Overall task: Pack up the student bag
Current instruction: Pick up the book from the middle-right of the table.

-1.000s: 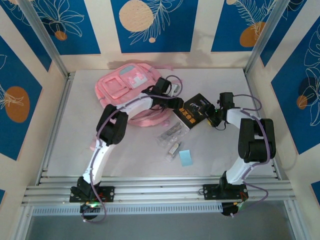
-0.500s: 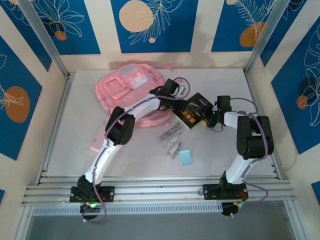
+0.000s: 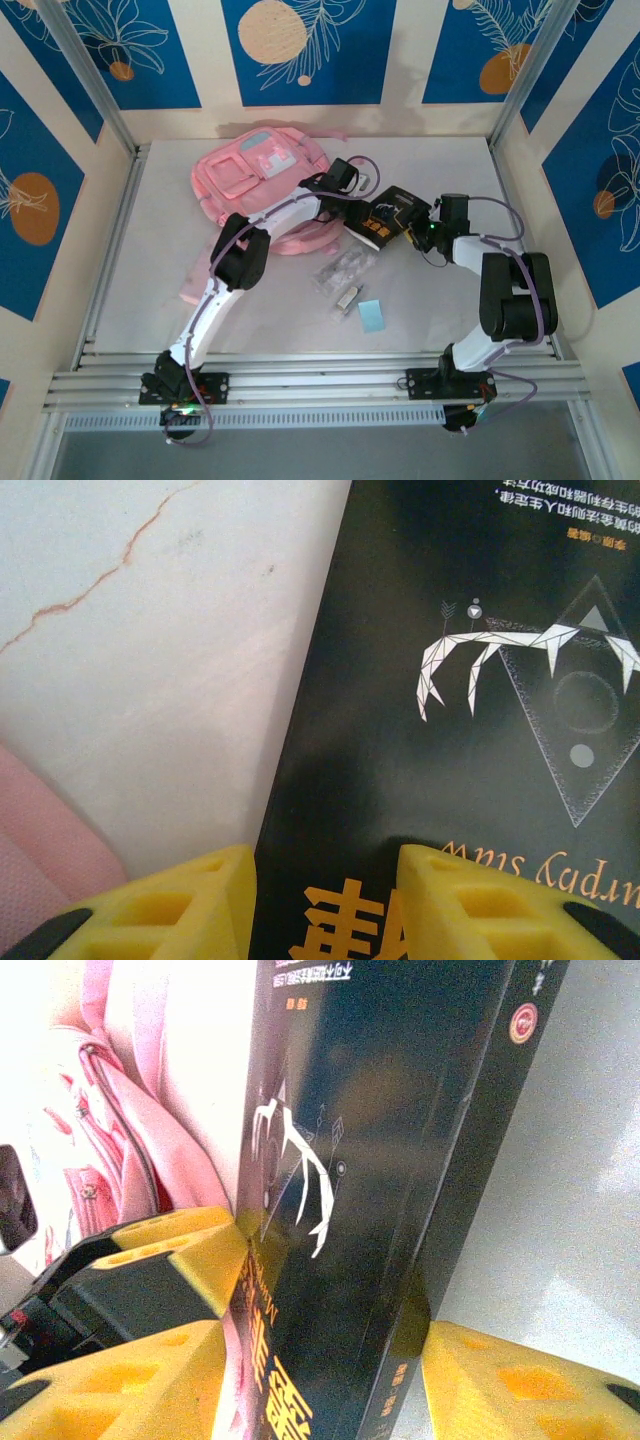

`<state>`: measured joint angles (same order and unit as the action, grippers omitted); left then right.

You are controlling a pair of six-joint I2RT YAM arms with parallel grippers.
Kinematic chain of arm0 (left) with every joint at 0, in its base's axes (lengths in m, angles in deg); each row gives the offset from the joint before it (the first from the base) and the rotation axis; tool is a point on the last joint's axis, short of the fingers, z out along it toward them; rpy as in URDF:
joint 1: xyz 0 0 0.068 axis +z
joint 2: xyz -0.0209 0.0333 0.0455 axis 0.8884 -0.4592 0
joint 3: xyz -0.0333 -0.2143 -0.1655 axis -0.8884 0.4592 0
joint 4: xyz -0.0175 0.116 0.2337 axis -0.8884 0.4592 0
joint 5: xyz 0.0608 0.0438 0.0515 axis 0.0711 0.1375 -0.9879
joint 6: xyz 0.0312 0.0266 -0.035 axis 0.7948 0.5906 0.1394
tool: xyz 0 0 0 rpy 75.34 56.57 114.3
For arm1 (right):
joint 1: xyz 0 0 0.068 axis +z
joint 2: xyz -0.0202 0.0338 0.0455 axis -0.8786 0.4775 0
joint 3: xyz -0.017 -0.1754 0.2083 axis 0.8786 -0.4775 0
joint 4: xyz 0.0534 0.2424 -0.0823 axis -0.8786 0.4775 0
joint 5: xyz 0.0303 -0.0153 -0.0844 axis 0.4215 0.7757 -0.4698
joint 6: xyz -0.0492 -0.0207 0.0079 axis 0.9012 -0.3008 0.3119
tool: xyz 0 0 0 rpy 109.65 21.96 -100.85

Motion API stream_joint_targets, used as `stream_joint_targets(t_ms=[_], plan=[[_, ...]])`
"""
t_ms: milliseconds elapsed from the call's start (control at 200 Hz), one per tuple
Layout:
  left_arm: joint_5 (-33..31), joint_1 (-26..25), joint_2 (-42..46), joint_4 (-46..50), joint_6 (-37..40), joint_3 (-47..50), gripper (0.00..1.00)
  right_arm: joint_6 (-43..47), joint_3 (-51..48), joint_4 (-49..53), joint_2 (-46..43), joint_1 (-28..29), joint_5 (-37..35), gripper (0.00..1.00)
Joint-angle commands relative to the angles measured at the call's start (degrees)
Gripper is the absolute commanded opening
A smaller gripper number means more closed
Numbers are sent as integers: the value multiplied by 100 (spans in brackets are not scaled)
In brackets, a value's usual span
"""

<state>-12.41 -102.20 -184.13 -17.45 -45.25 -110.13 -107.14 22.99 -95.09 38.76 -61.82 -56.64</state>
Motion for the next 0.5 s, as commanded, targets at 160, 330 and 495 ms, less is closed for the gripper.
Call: stream_joint_targets(t_ms=[160,330,495], plan=[[225,-212,-364,993,-89,146,41,-280,-91,-1041,296,286,581,48],[312,-213,-375,965,-152,148,41,-408,-80,-1833,499,385,772,48],[372,-215,-378,967,-170,141,41,-668,-301,-2810,532,394,1069,53]])
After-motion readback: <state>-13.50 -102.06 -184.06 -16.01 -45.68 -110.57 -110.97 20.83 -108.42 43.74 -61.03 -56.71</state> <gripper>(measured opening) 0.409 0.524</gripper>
